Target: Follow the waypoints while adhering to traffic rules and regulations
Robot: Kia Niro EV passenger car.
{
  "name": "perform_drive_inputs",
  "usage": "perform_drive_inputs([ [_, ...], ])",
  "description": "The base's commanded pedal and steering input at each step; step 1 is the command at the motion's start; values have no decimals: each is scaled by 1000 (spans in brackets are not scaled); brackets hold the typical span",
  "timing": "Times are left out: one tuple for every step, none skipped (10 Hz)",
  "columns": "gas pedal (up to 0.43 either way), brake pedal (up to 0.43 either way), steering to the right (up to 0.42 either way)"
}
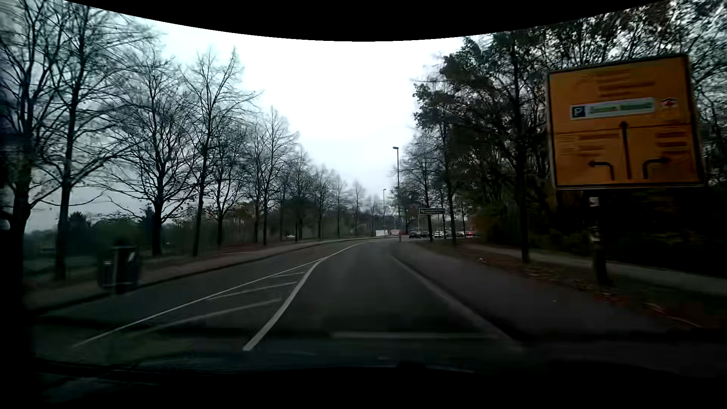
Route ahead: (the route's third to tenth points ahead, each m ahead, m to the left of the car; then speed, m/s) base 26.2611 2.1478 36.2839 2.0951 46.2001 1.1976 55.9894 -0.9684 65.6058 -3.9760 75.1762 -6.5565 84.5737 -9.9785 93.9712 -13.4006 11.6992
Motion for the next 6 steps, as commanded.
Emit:
perform_drive_inputs([
  [130, 0, -49],
  [138, 0, -49],
  [150, 0, -45],
  [150, 0, -40],
  [150, 0, -36],
  [150, 0, -31],
])
